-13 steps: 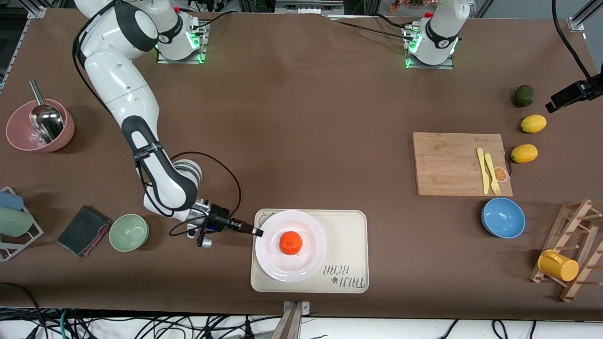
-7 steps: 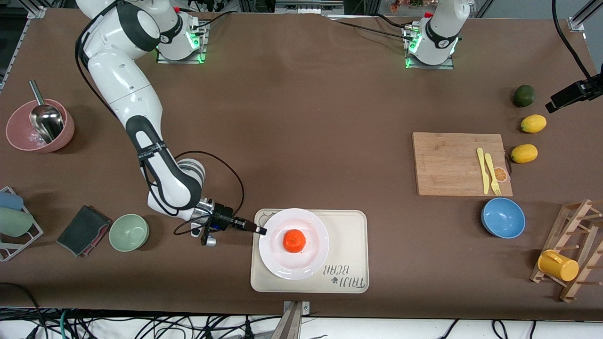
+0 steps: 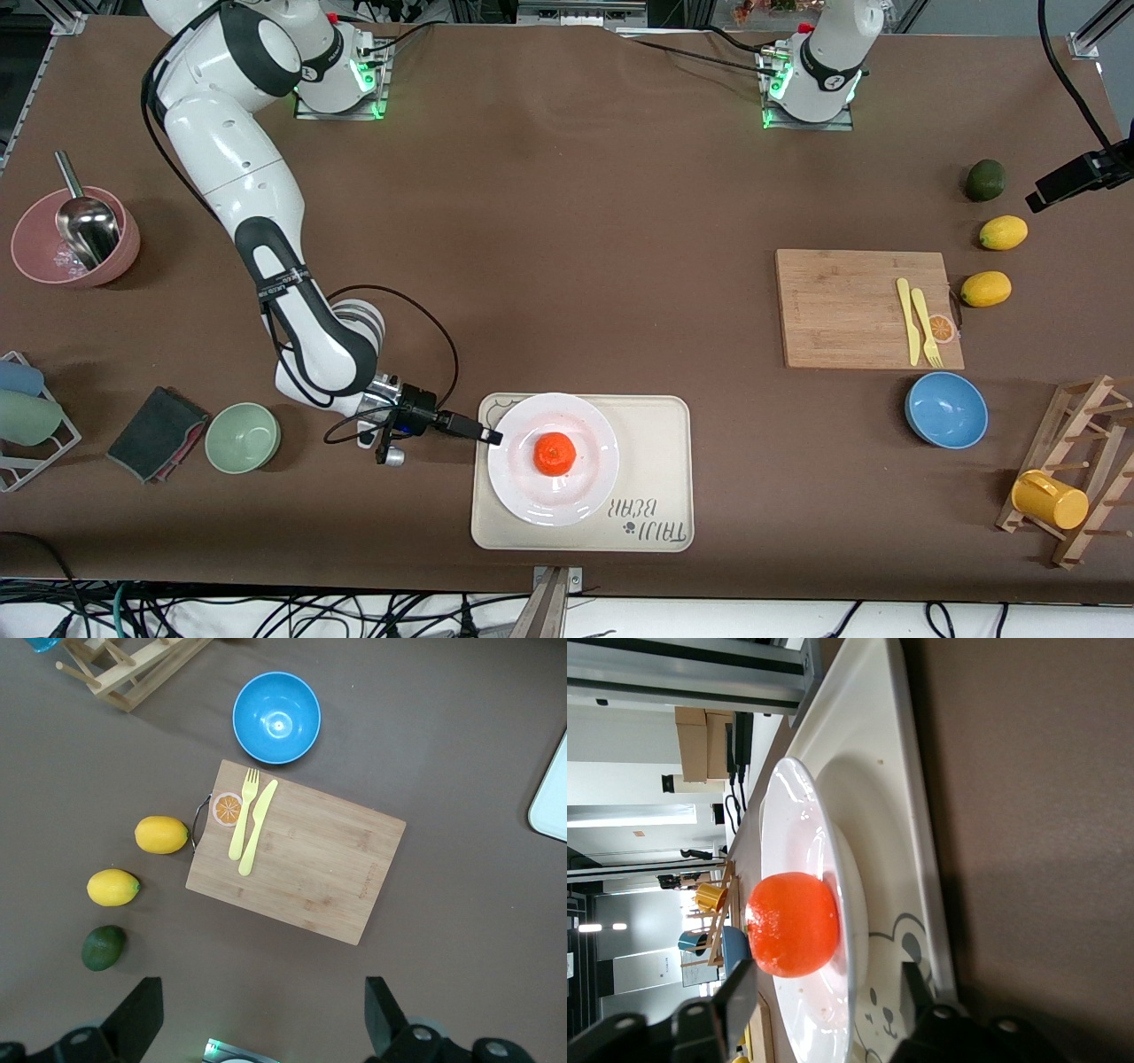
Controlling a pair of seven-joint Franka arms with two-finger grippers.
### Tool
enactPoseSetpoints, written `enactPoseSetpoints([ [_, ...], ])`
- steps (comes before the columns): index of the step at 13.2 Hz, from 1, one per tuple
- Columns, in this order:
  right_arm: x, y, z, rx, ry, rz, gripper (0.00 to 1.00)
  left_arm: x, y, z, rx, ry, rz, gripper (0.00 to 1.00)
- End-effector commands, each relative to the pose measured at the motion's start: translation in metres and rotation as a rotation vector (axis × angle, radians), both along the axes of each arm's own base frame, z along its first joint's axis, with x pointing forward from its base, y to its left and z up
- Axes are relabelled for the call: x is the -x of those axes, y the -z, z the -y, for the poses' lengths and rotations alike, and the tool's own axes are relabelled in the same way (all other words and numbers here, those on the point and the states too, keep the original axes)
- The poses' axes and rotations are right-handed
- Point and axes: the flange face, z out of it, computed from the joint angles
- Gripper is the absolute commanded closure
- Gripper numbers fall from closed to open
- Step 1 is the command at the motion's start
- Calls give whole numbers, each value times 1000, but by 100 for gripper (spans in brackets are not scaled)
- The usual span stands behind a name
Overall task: Place orange and plate with both arms
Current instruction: 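Release the plate rim with the right gripper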
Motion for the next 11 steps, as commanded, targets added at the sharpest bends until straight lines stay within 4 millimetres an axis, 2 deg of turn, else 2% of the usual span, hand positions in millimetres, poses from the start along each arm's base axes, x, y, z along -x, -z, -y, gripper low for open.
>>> enactPoseSetpoints([
  [1, -8, -13, 3, 22, -11, 34, 0, 1, -7, -2, 25, 9, 2, 0],
  [6, -14, -40, 2, 42, -36, 80, 0, 1, -7, -2, 25, 9, 2, 0],
  [7, -12, -40, 2, 44, -41, 79, 0, 1, -7, -2, 25, 9, 1, 0],
  [11, -3, -63, -1, 196, -219, 163, 0, 2, -7, -2, 25, 7, 2, 0],
])
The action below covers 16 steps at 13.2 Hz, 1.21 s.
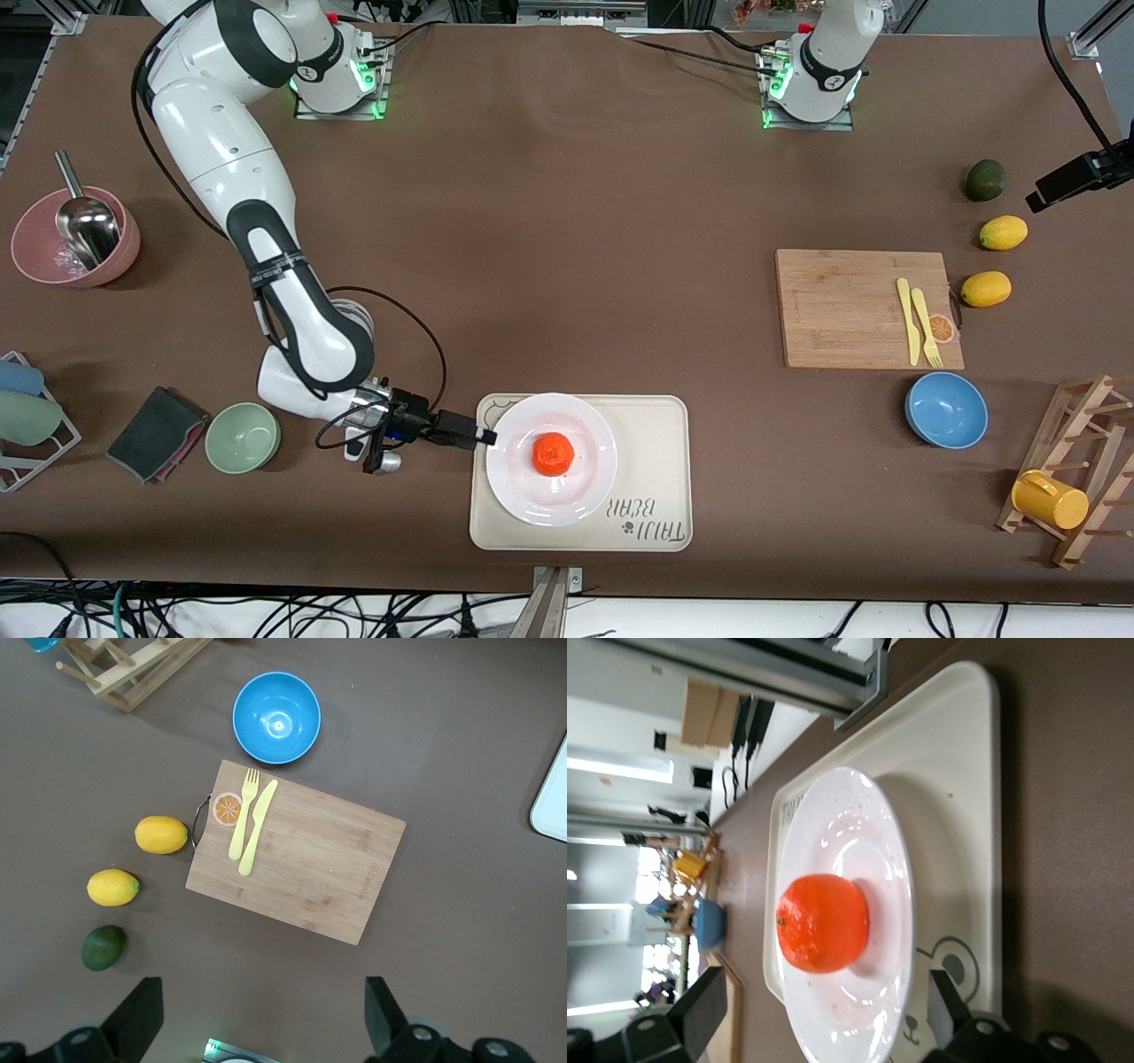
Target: Place orange and plate with both arms
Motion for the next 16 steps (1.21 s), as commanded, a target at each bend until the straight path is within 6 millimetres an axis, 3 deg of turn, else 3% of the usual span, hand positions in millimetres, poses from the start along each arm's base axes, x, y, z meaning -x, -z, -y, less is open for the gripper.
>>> enactPoseSetpoints([
  [1, 11, -22, 9, 104, -112, 26, 0, 1, -8, -2, 25, 7, 4, 0],
  [3, 14, -39, 26, 196, -223, 12, 0, 1, -7, -2, 25, 7, 1, 0],
  [9, 38, -121, 64, 553, -494, -191, 0, 1, -7, 1, 27, 12, 2, 0],
  [16, 78, -221, 90, 940, -529, -367, 0, 2, -6, -1, 28, 7, -5, 0],
])
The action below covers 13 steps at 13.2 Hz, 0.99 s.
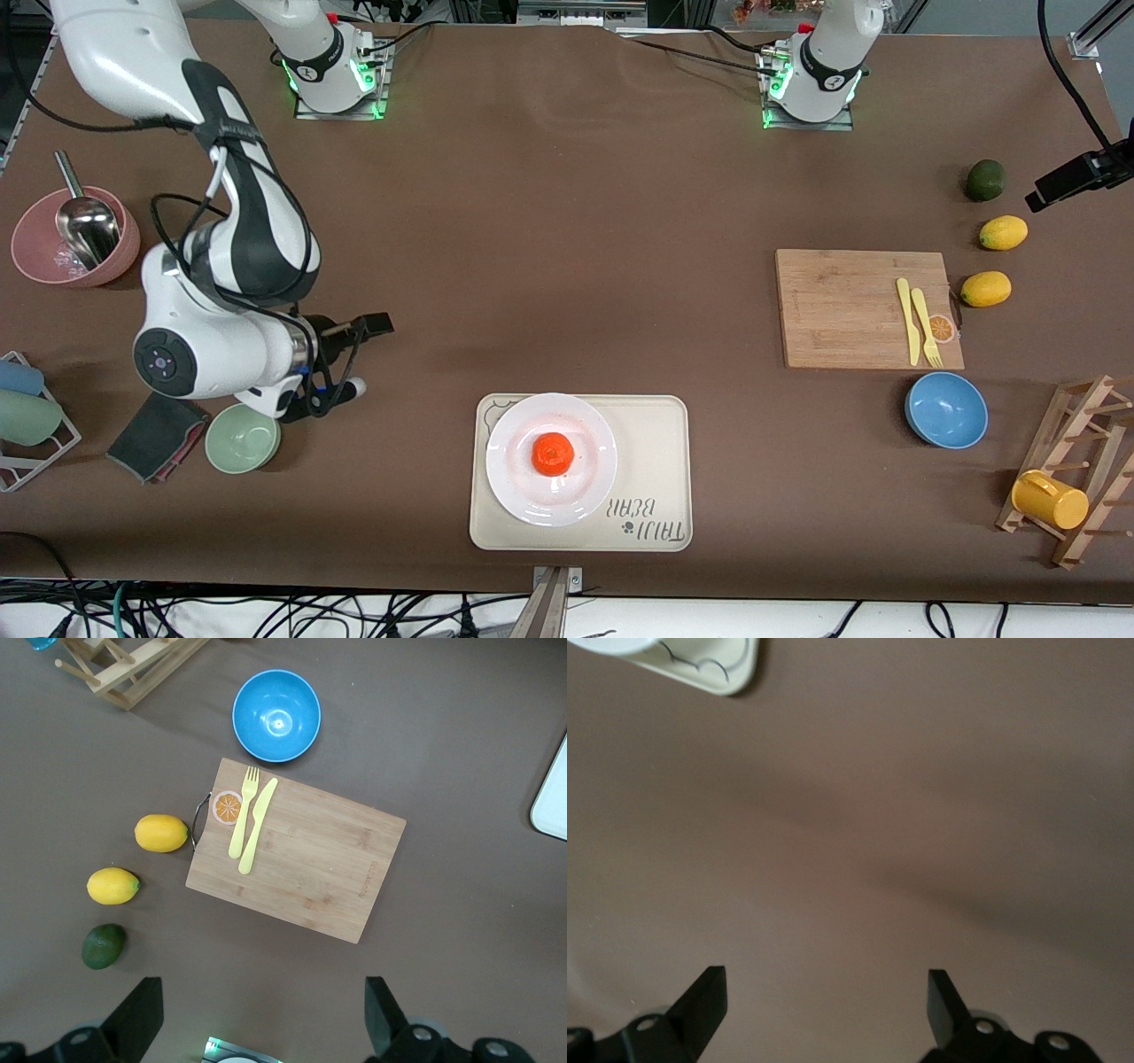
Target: Place orange and plate with both arms
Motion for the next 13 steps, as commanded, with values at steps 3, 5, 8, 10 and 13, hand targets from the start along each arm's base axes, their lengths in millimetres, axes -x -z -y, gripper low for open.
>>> enactPoseSetpoints([
  [3, 56, -71, 31, 172, 0, 42, 0, 0, -6, -1, 27, 7, 3, 0],
  [5, 84, -92, 49, 211, 65, 69, 0, -2, -7, 2, 47, 12, 10, 0],
  [8, 109, -136, 69, 240, 196, 148, 0, -3, -7, 4, 45, 13, 11, 0],
  [10, 112, -159, 92, 237, 234, 171, 0, -4, -6, 2, 40, 13, 12, 0],
  [13, 112, -196, 113, 242, 267, 163, 0, -20, 0, 3, 41, 23, 67, 0],
])
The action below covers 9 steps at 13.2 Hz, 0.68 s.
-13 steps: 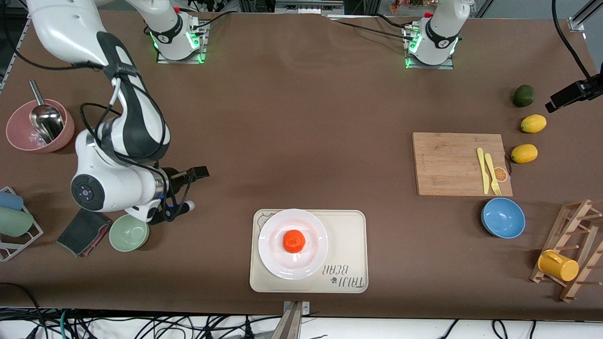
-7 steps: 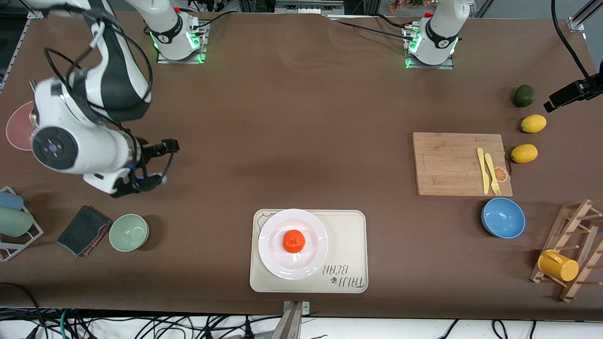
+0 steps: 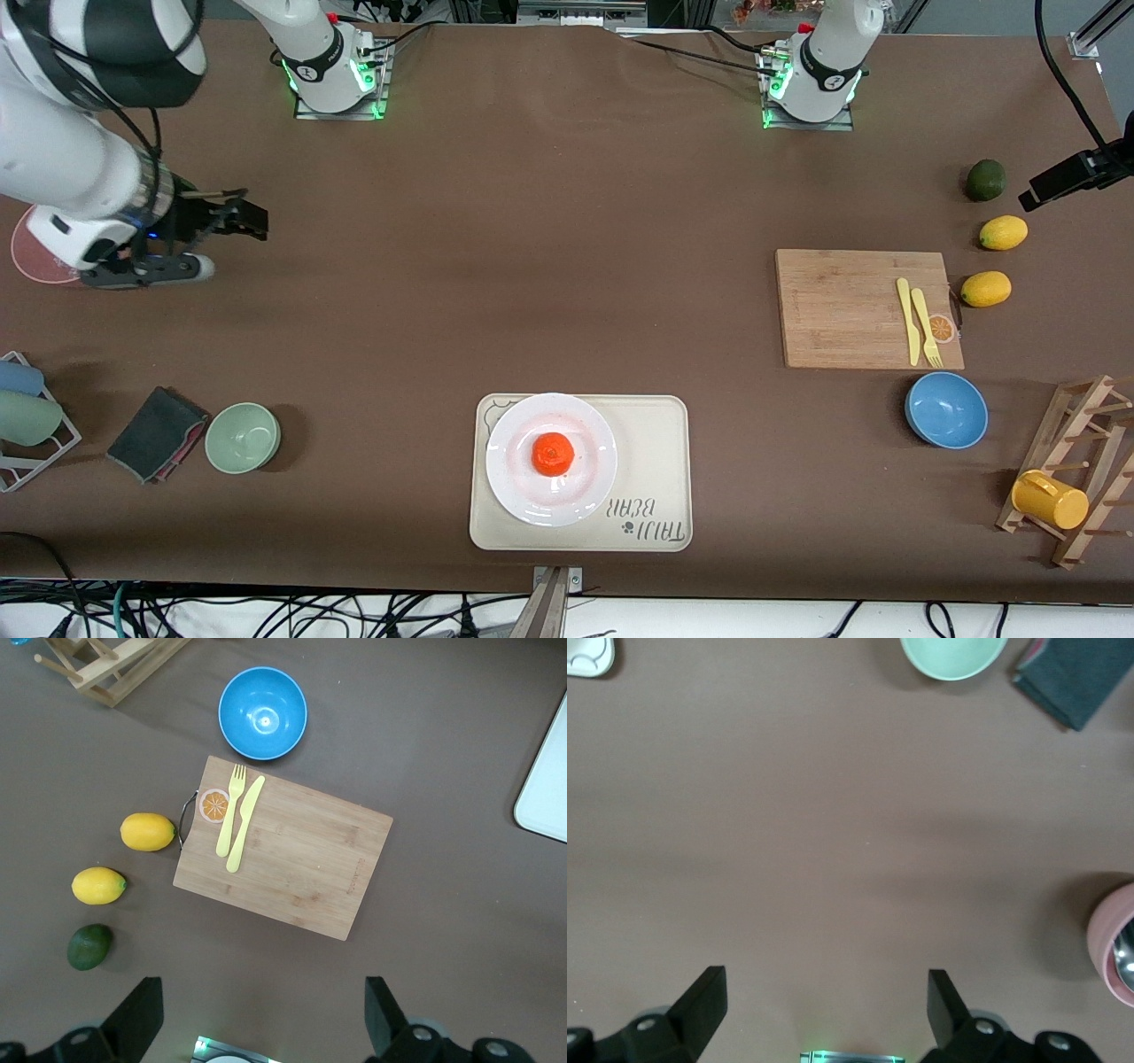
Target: Place orange and plate with both arms
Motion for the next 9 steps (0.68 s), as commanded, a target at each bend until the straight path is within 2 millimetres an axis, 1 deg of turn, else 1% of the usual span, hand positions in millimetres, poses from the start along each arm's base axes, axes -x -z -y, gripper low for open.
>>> enactPoseSetpoints([
  [1, 4, -29, 15, 12, 33, -8, 0, -27, 6, 3, 10, 30, 75, 0],
  [4, -1, -52, 45, 9, 92, 39, 0, -27, 7, 7, 10, 39, 76, 0],
  [5, -1, -55, 48, 11, 100, 45, 0, -28, 8, 12, 10, 50, 74, 0],
  [6, -1, -57, 54, 7, 112, 48, 0, -29, 8, 22, 9, 66, 74, 0],
  [7, -1, -57, 63, 5, 132, 48, 0, -28, 7, 33, 11, 86, 74, 0],
  [8, -1, -58, 63, 3, 136, 49, 0, -29, 7, 58, 6, 132, 73, 0],
  [9, 0, -59, 60, 3, 136, 52, 0, -31, 7, 70, -3, 155, 82, 0],
])
